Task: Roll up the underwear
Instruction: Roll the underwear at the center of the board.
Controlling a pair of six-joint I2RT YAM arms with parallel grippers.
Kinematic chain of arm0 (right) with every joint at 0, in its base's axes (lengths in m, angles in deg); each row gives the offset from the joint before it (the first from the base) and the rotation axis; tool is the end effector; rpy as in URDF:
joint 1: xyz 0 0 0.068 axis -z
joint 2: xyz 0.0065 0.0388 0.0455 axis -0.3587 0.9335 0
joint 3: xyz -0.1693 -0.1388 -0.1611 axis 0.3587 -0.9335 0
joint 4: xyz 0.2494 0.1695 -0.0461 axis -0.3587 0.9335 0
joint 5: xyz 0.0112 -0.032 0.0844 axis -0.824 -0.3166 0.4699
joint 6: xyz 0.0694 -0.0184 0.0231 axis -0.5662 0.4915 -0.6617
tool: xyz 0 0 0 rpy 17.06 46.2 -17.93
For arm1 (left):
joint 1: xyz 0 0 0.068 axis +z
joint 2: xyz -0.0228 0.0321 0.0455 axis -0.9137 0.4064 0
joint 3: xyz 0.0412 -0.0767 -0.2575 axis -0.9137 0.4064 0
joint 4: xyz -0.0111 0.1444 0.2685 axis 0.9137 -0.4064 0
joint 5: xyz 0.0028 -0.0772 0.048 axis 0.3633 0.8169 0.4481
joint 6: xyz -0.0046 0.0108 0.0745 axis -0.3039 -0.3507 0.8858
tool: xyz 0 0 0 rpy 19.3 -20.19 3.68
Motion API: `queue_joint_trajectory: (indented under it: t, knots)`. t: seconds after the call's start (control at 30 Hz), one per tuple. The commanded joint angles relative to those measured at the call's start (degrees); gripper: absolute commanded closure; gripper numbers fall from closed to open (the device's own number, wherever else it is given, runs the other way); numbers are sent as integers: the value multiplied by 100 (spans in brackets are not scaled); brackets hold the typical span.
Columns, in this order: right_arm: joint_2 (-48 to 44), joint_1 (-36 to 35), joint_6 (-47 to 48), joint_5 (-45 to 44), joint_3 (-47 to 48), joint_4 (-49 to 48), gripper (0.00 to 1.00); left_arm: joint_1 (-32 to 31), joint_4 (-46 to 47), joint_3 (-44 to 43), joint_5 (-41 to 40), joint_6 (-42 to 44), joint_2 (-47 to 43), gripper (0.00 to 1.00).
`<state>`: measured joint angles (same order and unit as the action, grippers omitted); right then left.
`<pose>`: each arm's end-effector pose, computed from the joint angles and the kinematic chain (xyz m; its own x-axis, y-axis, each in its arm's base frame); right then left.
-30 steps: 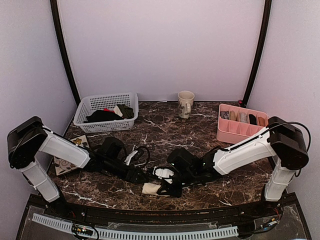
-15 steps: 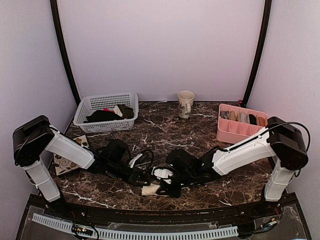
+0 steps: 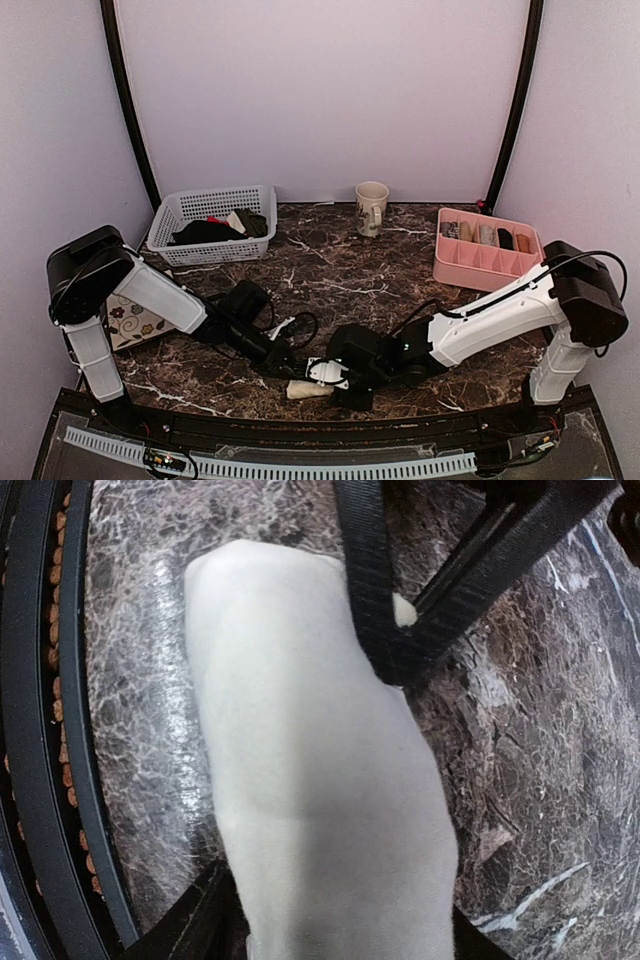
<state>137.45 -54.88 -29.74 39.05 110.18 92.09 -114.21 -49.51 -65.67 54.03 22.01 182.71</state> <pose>0.0947 0.3661 0.0813 -0.1078 -0.8394 -0.5327 -0.9792 0.1822 -0.0890 0.1942 -0.2861 0.0423 -0.8915 0.4016 -0.2098 0.3831 0.4209 -0.8222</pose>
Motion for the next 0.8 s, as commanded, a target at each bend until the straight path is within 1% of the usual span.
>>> queue_joint_trajectory:
  t: [0.0,0.07,0.13,0.23,0.5,0.53,0.57,0.6,0.67,0.77]
  knots:
    - [65,-212,361,-632,333,293,47,-49,-704,-22,-67,17,228,100]
    - [80,-215,425,-803,402,355,45,-51,-722,-63,-47,33,257,100]
    - [75,-215,487,-936,447,440,41,-50,-791,-115,-46,84,263,100]
    - [36,-219,604,-1016,528,553,39,-51,-889,-194,-59,139,263,100]
    - [210,-246,892,-606,824,639,38,-51,-894,-282,-32,157,340,100]
    - [269,-245,921,-605,895,690,30,-51,-878,-275,-30,147,342,100]
    - [316,-251,940,-598,950,731,26,-51,-860,-264,-25,142,350,100]
    - [342,-250,965,-570,996,754,25,-51,-854,-269,-17,137,357,100]
    - [393,-243,1021,-489,1056,772,26,-51,-846,-273,-26,137,368,100]
    - [520,-250,1112,-424,1269,889,31,-51,-836,-280,-13,122,377,100]
